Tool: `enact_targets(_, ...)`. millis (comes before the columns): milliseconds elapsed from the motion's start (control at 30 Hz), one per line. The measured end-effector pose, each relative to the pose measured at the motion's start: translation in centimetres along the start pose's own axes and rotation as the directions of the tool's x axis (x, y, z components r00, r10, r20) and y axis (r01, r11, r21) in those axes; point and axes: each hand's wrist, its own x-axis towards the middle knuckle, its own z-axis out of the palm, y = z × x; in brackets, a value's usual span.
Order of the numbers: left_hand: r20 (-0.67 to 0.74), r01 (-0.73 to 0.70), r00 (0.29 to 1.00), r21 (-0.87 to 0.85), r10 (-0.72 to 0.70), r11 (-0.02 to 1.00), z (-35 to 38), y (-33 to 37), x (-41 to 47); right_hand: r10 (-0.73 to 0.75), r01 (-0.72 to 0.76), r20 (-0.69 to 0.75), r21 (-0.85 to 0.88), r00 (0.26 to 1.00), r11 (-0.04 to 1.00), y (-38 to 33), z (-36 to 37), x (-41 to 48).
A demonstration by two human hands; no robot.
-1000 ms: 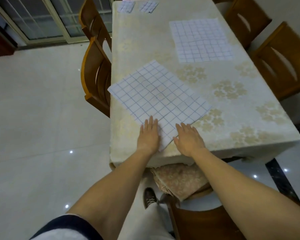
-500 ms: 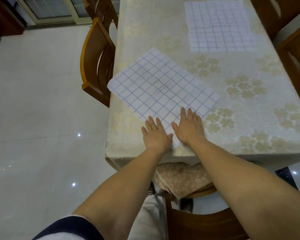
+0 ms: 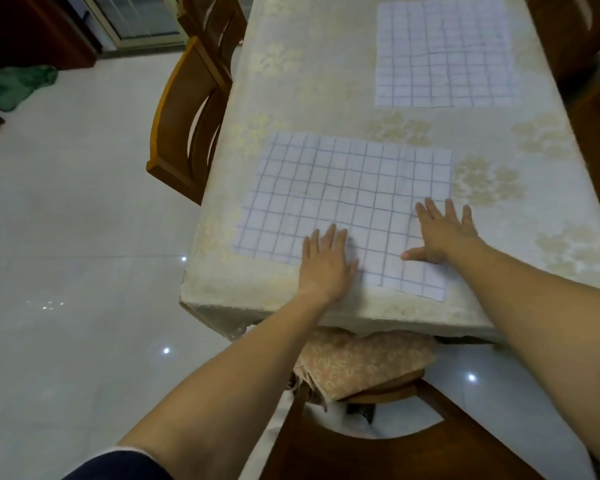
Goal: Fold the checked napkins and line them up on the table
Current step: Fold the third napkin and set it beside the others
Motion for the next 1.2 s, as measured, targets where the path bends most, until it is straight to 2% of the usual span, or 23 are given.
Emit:
enact_targets(100,-0.025,0.037,0.999,0.031,-0.036,0.999,-0.9,-2.0,3.6,-0.029,0.030,-0.020,0.037,0.999,0.999,0.6,-1.4,0.7)
enact_targets(167,-0.025,0.100,0.995,0.051,-0.099,0.994,-1.5,-3.8,5.8,-0.046,0.067,-0.144,0.148,0.989,0.987,-1.8,-1.7,1.5)
enact_targets(267,0.076,0.177,0.981,0.035,-0.179,0.984,-0.6,-4.6,7.1,-0.076,0.146,-0.262,0.258,0.962,0.955,-6.1,-0.3,2.6)
enact_targets(333,0.075,0.189,0.979,0.006,-0.189,0.982,0.8,-3.7,6.6,-0.110,0.185,-0.298,0.237,0.948,0.954,-6.8,2.0,3.0)
enact_targets(433,0.034,0.212,0.977,-0.038,-0.211,0.977,2.4,-1.9,5.1,-0.128,0.189,-0.339,0.151,0.932,0.970,-4.2,4.8,2.9)
enact_targets(533,-0.006,0.210,0.977,-0.071,-0.211,0.975,3.0,-1.7,3.9,-0.091,0.139,-0.324,0.130,0.942,0.982,-1.3,5.4,2.7)
enact_targets(633,-0.152,0.143,0.978,-0.013,-0.144,0.990,2.2,-1.7,5.3,-0.006,0.080,-0.372,0.183,0.928,0.980,-0.7,3.9,3.1)
enact_targets(667,-0.189,0.108,0.977,0.018,-0.102,0.994,1.8,-1.4,6.6,0.003,0.085,-0.414,0.194,0.910,0.977,-1.3,3.0,3.7)
enact_targets(733,-0.168,0.045,0.985,0.045,-0.037,0.998,0.5,-0.5,9.6,-0.037,0.136,-0.467,0.180,0.883,0.974,-3.3,1.2,5.1)
enact_targets(867,-0.025,0.013,1.000,0.058,-0.012,0.998,0.3,-0.7,12.6,-0.096,0.168,-0.393,0.153,0.914,0.974,-5.6,1.7,7.3)
enact_targets(1067,-0.065,0.213,0.975,0.027,-0.211,0.977,-1.2,-7.4,12.8,0.037,0.021,-0.330,0.170,0.943,0.985,2.0,2.7,7.5)
enact_targets(1133,-0.057,0.205,0.978,0.032,-0.203,0.978,-2.2,-8.7,13.4,0.059,-0.011,-0.319,0.152,0.946,0.988,2.7,2.0,7.5)
enact_targets(1200,-0.137,0.181,0.976,0.072,-0.170,0.981,-2.9,-8.5,14.4,0.123,-0.024,-0.427,0.229,0.896,0.973,1.0,0.3,8.1)
